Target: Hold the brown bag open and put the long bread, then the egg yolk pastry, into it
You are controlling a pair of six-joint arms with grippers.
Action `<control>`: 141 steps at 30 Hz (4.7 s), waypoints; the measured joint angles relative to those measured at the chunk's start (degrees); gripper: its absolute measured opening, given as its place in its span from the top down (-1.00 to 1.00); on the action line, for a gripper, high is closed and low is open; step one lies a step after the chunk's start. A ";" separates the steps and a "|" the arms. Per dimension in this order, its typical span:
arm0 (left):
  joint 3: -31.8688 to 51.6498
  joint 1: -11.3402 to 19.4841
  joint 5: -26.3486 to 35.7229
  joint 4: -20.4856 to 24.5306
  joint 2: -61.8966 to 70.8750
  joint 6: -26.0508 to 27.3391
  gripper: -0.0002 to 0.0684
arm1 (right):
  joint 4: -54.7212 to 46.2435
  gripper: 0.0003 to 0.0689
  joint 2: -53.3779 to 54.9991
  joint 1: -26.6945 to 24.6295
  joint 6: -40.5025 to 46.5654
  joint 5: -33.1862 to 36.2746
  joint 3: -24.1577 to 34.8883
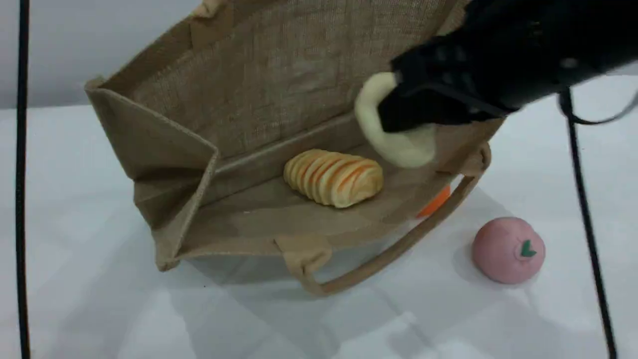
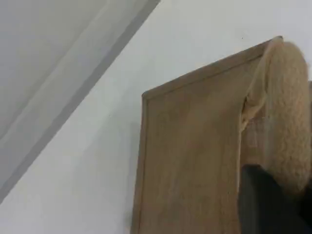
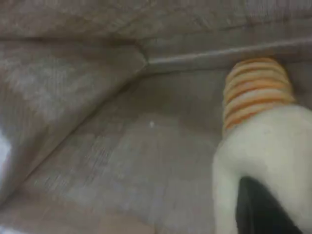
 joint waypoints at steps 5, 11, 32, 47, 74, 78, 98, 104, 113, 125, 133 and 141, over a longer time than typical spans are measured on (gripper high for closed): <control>0.00 0.00 0.00 -1.37 0.00 0.00 0.73 | 0.00 0.84 6.50 0.00 -0.07 0.01 -6.85; 0.00 0.00 0.00 -1.31 0.00 0.00 0.73 | 0.00 0.63 12.20 0.00 -0.21 0.07 -13.52; 3.59 0.00 -0.39 -1.34 0.79 -0.24 0.73 | -7.89 -0.59 -6.85 -0.11 6.51 -0.84 -13.86; 15.86 0.00 -1.55 -8.58 4.96 -1.32 0.73 | -58.50 -0.59 -28.22 -0.24 55.87 19.48 -13.86; 15.98 0.00 0.03 -0.04 4.02 -3.61 -0.67 | -110.33 -0.59 -59.70 -0.25 103.73 53.52 -9.74; 15.98 0.00 0.03 1.92 1.25 -8.78 -0.67 | -110.87 -0.59 -65.27 -0.25 103.73 53.58 -2.47; 32.60 -11.49 0.07 6.12 -21.50 -23.48 -0.67 | -110.86 -0.59 -82.09 -0.25 102.66 43.82 11.87; 36.14 -17.32 0.01 11.53 -24.58 -28.89 -0.67 | -111.31 -0.59 -82.09 -0.25 101.72 44.67 12.52; 46.49 -25.78 0.01 11.67 -35.03 -32.57 -0.67 | -109.13 -0.59 -82.09 -0.25 101.23 45.21 12.80; 64.99 -28.00 0.07 14.67 -57.59 -36.33 -0.54 | -109.18 -0.59 -82.09 -0.25 101.28 45.16 12.80; 75.80 -27.95 0.08 17.20 -73.52 -36.41 -0.54 | -109.19 -0.59 -82.09 -0.25 101.22 45.11 12.80; 88.56 -27.95 -4.18 20.17 -88.31 -37.36 -0.54 | -109.19 -0.59 -82.09 -0.25 101.27 45.11 12.80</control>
